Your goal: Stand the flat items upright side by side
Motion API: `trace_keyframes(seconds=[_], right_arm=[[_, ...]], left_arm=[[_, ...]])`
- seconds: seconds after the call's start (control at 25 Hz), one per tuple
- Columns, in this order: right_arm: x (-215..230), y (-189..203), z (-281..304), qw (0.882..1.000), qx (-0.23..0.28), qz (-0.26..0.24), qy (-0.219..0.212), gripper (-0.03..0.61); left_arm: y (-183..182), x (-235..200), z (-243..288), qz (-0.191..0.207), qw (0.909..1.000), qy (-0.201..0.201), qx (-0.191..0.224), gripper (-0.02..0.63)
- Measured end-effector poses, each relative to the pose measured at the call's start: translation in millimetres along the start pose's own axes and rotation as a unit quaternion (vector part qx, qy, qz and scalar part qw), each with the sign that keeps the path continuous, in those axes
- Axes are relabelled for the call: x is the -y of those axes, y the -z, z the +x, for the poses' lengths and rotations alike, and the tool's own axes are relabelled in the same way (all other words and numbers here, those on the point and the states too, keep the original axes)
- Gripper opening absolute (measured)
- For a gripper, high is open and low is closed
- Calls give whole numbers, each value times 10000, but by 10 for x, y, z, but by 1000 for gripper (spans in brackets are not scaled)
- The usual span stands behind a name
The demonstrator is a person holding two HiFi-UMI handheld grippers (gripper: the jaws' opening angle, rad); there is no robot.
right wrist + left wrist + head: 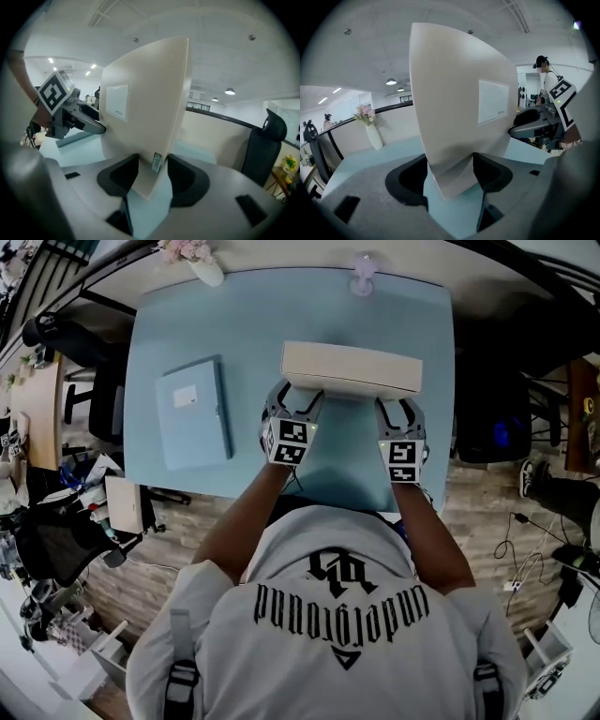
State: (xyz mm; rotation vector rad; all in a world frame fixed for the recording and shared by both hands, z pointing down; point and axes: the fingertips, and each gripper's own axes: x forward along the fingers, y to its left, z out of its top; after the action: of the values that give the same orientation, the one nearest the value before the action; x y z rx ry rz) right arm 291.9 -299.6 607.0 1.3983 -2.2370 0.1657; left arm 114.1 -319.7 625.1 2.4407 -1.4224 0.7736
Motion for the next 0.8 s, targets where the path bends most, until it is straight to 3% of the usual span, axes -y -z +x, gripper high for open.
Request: trace_keyframes(seconds=[0.44,0.8], right_arm=[[13,230,85,9997,-47,-199,-96,202],[-22,202,48,9998,-68,32,-164,250]], left_arm=[[218,39,135,188,9997,149,80,298],[173,39,57,84,9996,240,143,322]])
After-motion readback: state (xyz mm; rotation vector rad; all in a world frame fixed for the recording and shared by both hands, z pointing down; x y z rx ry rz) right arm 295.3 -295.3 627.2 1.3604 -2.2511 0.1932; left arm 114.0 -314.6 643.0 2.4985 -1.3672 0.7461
